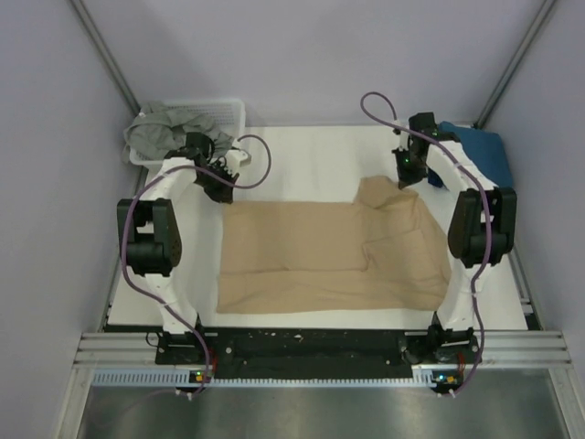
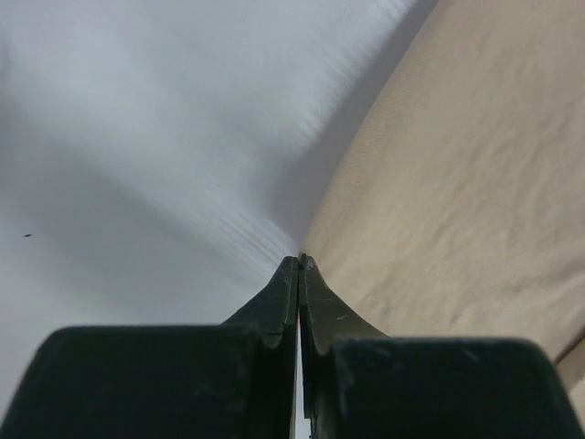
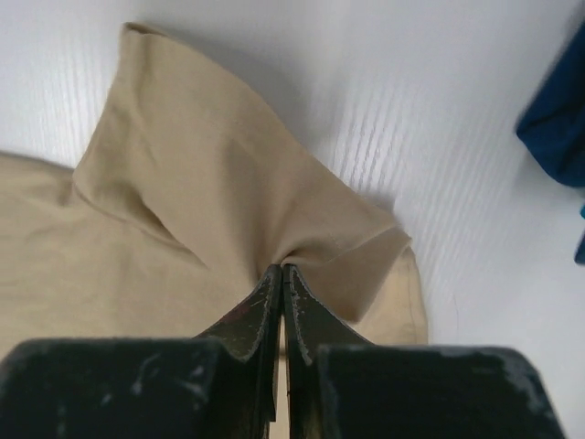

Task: Fold and stack the t-shirts
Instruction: Fold the other side of the tshirt into a rectangle

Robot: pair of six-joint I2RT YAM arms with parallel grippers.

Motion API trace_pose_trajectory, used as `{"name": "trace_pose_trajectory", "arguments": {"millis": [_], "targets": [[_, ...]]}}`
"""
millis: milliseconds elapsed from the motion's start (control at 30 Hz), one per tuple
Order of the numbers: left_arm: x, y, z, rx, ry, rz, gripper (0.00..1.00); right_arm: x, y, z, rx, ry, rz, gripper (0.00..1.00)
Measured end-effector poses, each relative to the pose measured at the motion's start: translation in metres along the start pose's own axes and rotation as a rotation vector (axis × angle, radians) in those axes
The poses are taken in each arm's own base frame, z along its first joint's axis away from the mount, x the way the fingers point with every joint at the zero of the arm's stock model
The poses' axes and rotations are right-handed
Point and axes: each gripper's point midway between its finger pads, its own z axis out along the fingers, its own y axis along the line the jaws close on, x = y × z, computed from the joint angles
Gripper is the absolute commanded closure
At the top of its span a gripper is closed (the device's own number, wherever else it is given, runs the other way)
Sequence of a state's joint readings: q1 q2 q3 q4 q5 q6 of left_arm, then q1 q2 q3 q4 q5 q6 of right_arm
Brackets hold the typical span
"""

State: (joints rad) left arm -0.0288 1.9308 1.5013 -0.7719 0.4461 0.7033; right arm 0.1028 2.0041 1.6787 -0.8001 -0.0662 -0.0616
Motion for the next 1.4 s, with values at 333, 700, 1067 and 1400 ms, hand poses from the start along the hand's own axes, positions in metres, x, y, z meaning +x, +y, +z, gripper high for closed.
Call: {"name": "trace_pose_trajectory", "arguments": {"millis": [333,700,1067,1400], "targets": [[0.006,-0.029,-0.030,0.032,-0.017,0.080,1.00,0.044,0.003,-0.053,0.008,0.022,-0.034,1.00],[0.064,-0.074,-0.030,0.164,0.112,0.093,1.00,0.143,-0.035,-0.066,0.243,0.374,-0.047,1.00],[0.080,-0.086,-0.031,0.201,0.149,0.118,1.00,0.192,-0.032,-0.079,0.277,0.552,0.006,1.00],[0.083,-0.086,-0.034,0.188,0.154,0.144,1.00,0.195,-0.022,-0.085,0.233,0.556,0.032,1.00]]}}
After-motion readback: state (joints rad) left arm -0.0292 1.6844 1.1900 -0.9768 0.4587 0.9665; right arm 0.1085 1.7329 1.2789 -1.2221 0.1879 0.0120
